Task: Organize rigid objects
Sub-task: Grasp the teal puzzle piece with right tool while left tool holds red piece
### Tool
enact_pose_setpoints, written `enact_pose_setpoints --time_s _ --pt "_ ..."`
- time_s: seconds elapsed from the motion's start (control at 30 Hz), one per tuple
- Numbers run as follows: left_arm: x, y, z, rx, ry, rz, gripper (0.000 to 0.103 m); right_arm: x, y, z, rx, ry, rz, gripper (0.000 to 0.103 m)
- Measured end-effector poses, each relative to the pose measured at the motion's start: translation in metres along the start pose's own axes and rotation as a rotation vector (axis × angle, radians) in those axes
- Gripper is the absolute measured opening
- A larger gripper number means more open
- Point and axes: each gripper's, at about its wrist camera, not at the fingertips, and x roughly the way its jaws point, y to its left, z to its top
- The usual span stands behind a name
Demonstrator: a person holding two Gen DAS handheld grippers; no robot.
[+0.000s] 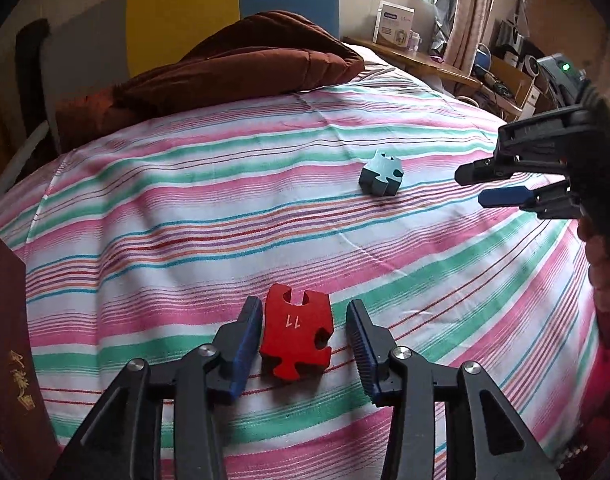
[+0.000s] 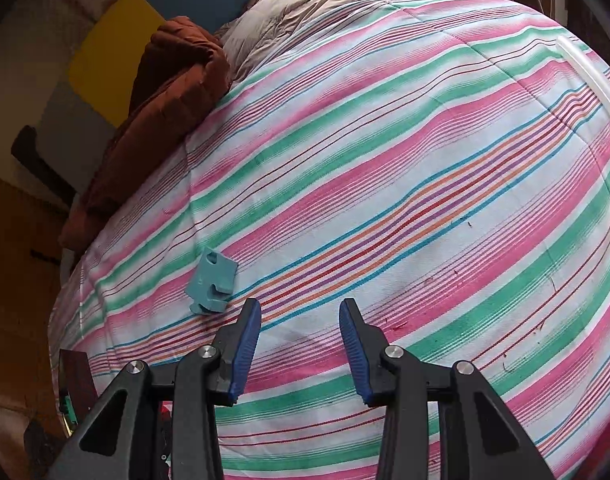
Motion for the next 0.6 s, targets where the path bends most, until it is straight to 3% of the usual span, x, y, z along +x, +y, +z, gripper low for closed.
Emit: enact_pose_setpoints --time_s 0.03,0.4,0.6 --pt "0.0 -0.001 -0.002 0.01 -0.013 0.028 0.033 0.0 0.0 0.0 -0.003 0.001 -0.002 0.041" --pt "0.001 0.0 -0.006 0.008 -0.053 0.035 0.033 0.008 0.009 -0.011 -0.026 0.02 0.04 0.041" --pt "0.0 0.003 -0.008 -0.006 -0.062 0.019 0.033 0.02 0.032 -0.008 -0.01 0.015 0.06 0.055"
